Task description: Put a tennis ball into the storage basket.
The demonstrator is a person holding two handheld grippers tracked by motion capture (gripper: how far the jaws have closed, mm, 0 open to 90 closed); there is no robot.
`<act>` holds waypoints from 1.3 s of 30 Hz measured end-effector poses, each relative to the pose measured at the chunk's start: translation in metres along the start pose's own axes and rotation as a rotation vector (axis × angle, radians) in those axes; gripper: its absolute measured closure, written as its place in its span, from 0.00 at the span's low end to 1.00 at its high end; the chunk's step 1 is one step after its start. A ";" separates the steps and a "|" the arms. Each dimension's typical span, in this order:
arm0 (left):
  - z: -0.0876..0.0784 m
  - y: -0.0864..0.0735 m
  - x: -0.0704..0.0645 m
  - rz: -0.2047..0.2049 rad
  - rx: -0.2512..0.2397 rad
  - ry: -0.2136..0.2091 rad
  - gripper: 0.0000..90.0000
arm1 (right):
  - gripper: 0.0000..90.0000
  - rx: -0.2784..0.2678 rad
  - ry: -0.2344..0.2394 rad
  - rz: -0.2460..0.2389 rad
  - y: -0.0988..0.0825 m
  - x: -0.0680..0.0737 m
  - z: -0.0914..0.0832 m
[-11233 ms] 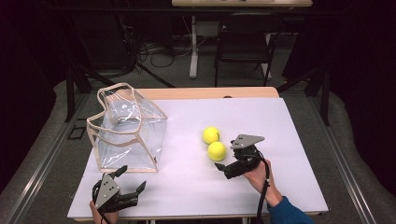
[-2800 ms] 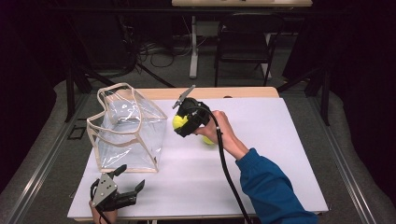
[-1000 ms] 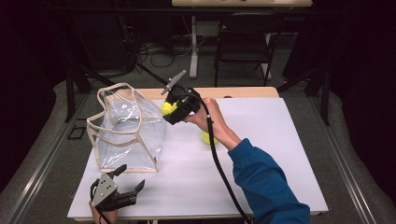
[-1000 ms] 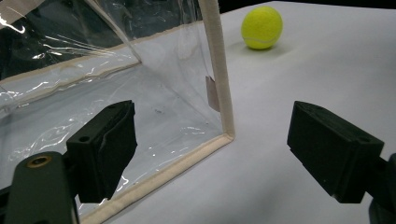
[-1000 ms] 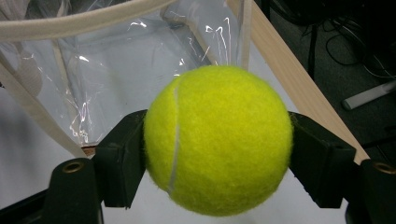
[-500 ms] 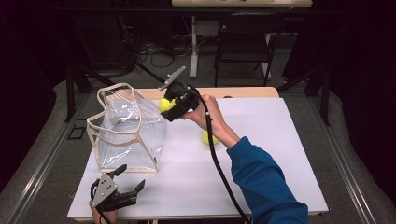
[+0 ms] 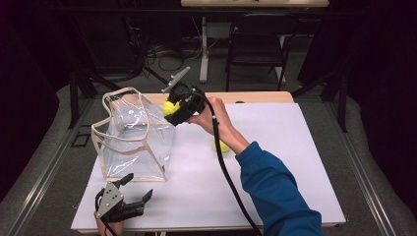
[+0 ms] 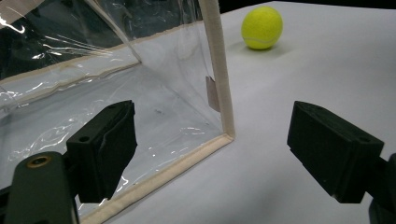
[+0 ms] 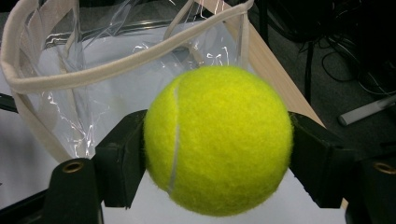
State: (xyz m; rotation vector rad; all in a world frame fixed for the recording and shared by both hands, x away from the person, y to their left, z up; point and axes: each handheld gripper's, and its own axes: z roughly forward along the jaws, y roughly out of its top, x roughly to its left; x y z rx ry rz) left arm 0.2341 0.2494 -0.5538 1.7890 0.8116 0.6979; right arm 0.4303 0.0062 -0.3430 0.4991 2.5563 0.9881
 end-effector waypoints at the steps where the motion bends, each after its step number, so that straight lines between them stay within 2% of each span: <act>1: 0.000 0.000 0.000 0.000 0.001 0.003 0.18 | 0.29 -0.003 0.001 -0.001 0.001 0.000 0.000; 17: -0.001 0.000 0.000 -0.001 -0.004 0.007 0.18 | 0.29 -0.029 -0.002 -0.017 0.011 0.007 0.006; 35: -0.001 0.000 0.001 0.002 -0.003 0.009 0.18 | 0.29 -0.081 -0.002 -0.023 0.021 0.014 0.006; 39: -0.001 0.000 0.000 0.002 -0.003 0.012 0.18 | 0.29 -0.106 0.000 -0.021 0.022 0.016 0.006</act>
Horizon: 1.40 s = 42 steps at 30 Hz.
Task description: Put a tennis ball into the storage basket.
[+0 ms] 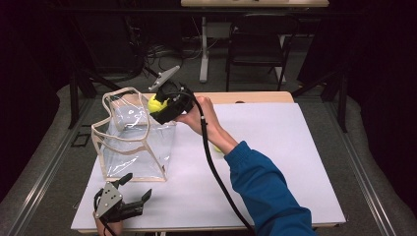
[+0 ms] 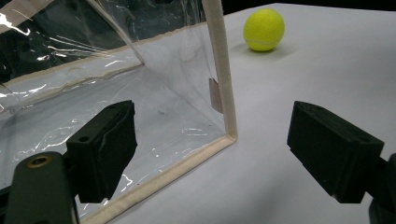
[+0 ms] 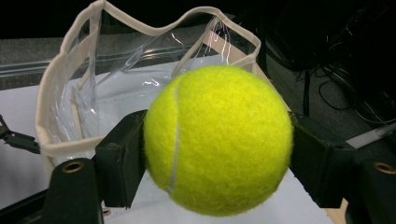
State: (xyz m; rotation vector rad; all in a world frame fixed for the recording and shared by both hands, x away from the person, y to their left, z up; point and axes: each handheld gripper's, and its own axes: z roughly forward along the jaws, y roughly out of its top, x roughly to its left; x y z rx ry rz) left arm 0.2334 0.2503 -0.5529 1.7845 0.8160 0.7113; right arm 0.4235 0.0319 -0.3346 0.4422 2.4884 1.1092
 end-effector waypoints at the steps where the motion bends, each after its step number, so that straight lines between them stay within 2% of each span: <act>1: 0.000 0.000 0.000 0.000 0.000 -0.003 0.18 | 0.29 0.000 0.000 -0.003 0.001 0.001 0.000; 15: 0.000 0.000 0.000 0.004 -0.003 -0.001 0.18 | 0.29 -0.033 0.004 -0.003 0.006 0.006 0.002; 42: 0.000 0.000 0.001 -0.002 -0.004 -0.003 0.18 | 0.29 -0.065 0.010 -0.035 0.017 0.017 0.011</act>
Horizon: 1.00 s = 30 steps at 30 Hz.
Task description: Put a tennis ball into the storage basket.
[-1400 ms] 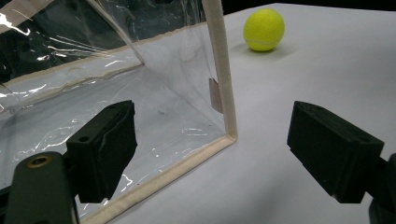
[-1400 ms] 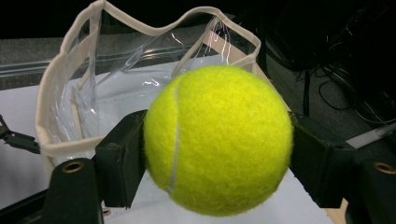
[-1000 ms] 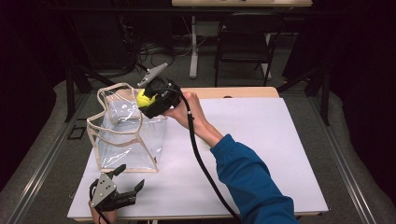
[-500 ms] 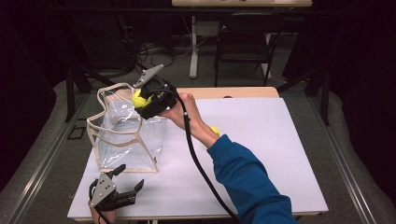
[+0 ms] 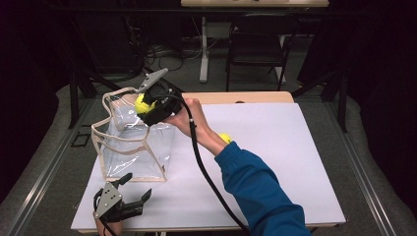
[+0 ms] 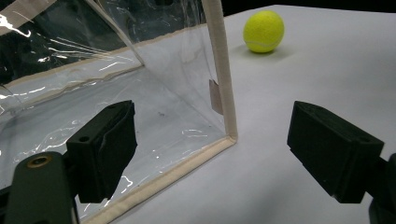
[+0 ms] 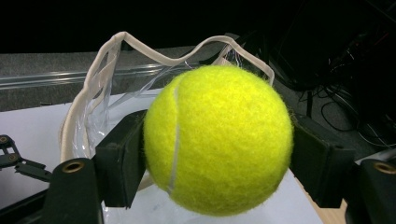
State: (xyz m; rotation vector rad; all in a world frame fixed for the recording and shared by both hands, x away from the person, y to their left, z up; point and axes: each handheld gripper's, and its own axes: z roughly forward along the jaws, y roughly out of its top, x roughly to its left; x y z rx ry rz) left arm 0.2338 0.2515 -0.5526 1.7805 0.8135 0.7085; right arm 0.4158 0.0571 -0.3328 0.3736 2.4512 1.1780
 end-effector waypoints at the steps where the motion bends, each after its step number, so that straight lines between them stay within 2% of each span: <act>1: 0.000 0.000 0.000 0.000 -0.002 0.001 0.18 | 0.29 -0.002 -0.001 0.002 0.000 0.001 0.000; 30: 0.000 0.000 0.000 0.001 -0.003 -0.001 0.18 | 0.29 -0.039 0.004 -0.009 0.004 0.011 0.013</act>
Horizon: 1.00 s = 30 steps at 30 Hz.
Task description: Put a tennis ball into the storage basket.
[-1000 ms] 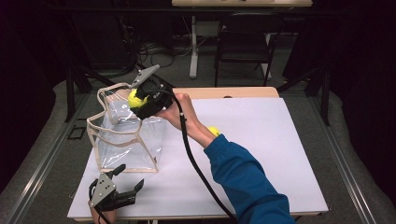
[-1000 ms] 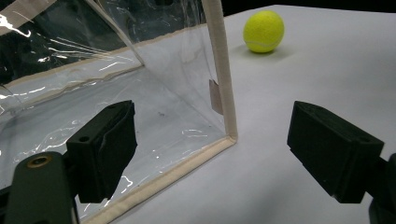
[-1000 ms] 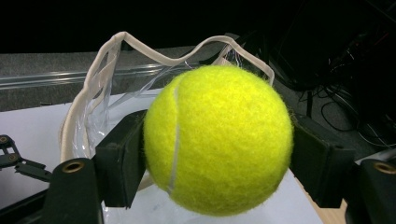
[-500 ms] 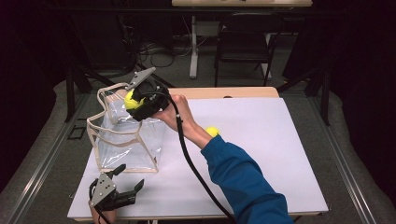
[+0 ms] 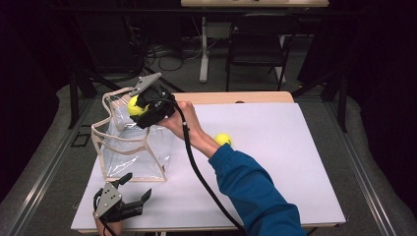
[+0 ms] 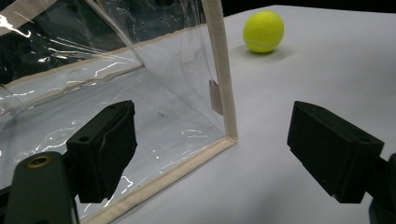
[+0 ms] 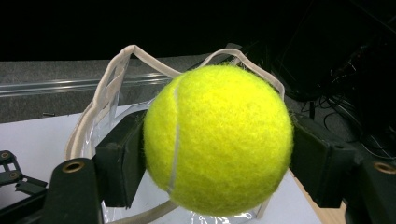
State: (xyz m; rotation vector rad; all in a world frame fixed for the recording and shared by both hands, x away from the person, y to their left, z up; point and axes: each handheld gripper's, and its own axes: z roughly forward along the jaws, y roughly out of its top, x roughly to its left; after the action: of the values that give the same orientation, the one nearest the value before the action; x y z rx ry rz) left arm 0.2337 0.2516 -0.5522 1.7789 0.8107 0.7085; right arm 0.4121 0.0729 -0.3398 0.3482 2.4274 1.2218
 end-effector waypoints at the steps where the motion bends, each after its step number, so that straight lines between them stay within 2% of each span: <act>1: 0.000 0.000 0.000 -0.001 0.000 0.001 0.18 | 0.29 0.000 0.003 0.001 0.000 0.000 0.001; 16: 0.000 0.000 0.000 -0.006 -0.004 0.002 0.18 | 0.29 -0.015 0.013 0.010 0.000 0.004 0.010; 30: 0.000 0.000 0.000 -0.006 -0.002 0.000 0.18 | 0.29 -0.001 0.034 0.012 0.001 0.007 0.020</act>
State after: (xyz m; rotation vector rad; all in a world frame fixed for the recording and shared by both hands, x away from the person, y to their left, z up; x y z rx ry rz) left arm 0.2333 0.2516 -0.5522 1.7736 0.8144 0.7050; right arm 0.4152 0.0903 -0.3515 0.3454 2.4563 1.2443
